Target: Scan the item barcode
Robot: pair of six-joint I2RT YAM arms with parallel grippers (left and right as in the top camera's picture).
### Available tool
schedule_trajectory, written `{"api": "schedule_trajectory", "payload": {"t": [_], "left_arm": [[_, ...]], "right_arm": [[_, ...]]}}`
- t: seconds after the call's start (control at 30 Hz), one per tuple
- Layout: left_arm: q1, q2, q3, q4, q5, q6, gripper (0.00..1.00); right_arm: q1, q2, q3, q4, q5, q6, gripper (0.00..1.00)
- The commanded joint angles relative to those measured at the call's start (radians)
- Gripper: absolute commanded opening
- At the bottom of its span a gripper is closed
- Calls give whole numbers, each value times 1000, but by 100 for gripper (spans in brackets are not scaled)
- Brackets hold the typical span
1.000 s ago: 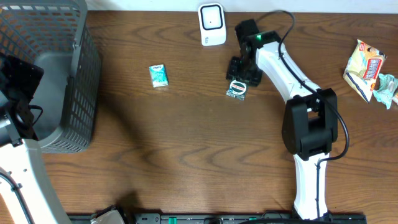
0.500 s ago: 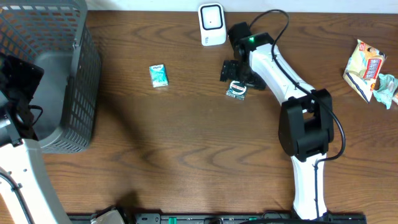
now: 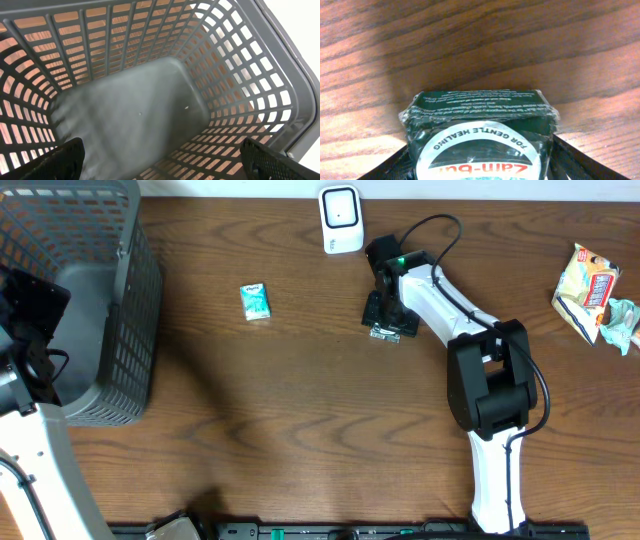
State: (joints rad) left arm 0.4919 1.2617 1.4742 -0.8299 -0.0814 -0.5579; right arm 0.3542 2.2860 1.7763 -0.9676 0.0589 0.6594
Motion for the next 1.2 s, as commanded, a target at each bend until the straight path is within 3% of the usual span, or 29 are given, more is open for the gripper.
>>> {"api": "schedule_trajectory", "payload": {"t": [0.0,0.13,0.3,0.57,0.93,1.17], "left_arm": [[2,6,2,0,-9,-9,98],[2,6,2,0,-9,-8,98],[2,6,2,0,-9,-8,98],[2,6,2,0,-9,-9,98],[2,6,3,0,-9,-9,98],[2,6,2,0,-9,-8,98]], "right_arm": [[1,-3,-8,-5,-46,-127,64],[1,-3,24,-21,-51,-142,52],[1,-3,89,-45,-56,-217,51],[1,-3,208,-47,-62,-500,53],[2,-2,200,-54,-74,-409,55],[14,-2,86,-29,-73,-410,57]]}}
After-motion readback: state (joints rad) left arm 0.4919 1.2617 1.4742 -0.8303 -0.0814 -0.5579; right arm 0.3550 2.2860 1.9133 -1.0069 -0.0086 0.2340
